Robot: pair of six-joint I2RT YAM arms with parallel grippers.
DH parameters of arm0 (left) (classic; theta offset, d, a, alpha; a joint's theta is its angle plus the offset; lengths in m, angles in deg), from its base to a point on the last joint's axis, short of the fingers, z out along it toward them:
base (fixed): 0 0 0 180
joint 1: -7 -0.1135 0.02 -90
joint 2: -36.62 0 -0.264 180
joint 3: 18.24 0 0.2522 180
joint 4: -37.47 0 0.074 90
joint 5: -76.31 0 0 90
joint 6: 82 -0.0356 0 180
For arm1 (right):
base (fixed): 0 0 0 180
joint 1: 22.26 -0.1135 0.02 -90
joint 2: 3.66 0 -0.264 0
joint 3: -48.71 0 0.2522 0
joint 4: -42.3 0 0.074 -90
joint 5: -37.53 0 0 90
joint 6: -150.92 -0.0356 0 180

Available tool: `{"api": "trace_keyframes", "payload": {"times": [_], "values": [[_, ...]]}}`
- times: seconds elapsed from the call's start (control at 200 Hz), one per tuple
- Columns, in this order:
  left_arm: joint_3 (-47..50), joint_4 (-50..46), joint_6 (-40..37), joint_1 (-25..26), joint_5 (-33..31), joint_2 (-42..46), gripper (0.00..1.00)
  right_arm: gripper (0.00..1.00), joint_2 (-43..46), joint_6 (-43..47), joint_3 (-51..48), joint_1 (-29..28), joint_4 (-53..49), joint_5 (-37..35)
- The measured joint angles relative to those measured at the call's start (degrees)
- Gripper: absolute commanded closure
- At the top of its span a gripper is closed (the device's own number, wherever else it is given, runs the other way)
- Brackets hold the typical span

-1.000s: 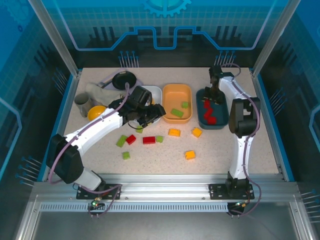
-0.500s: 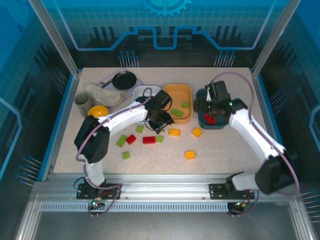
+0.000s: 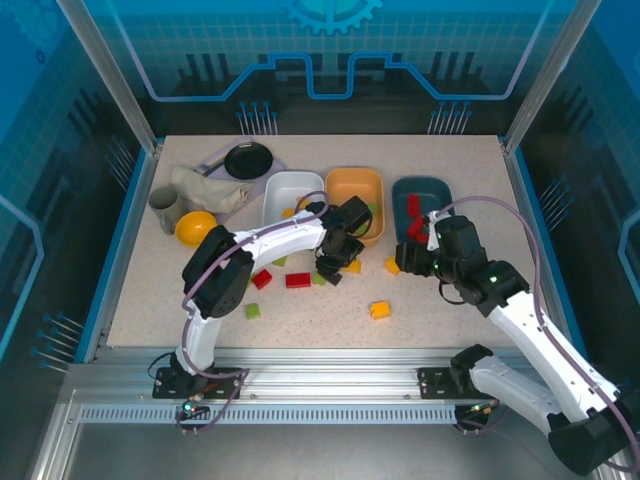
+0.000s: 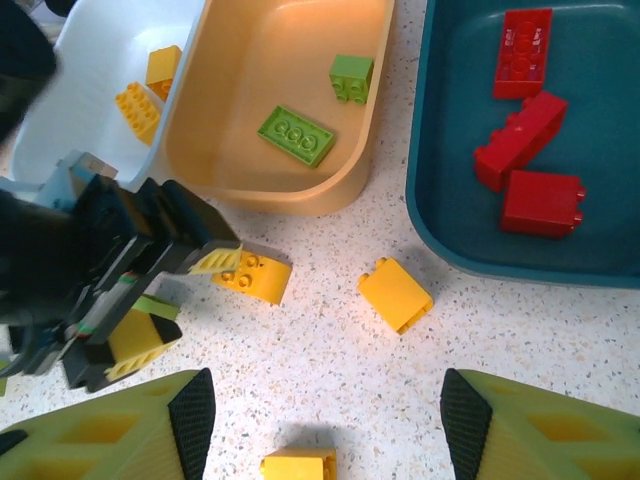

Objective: Sort the legos into containers by color

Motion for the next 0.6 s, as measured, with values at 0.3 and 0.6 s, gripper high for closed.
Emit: {"api": "trace_keyframes", "payload": {"times": [0.3,0.6], "values": [[-3.52,1.36,7.04,0.37,-5.16,-5.51,0.25,0.36,2.62,0.0,-1.57,0.0,-1.73,1.95],[-6.05,1.05,9.94,0.81,-6.54,-8.5,0.41,0.36,4.35,0.02,-3.15,0.02,-2.62,2.78]]}}
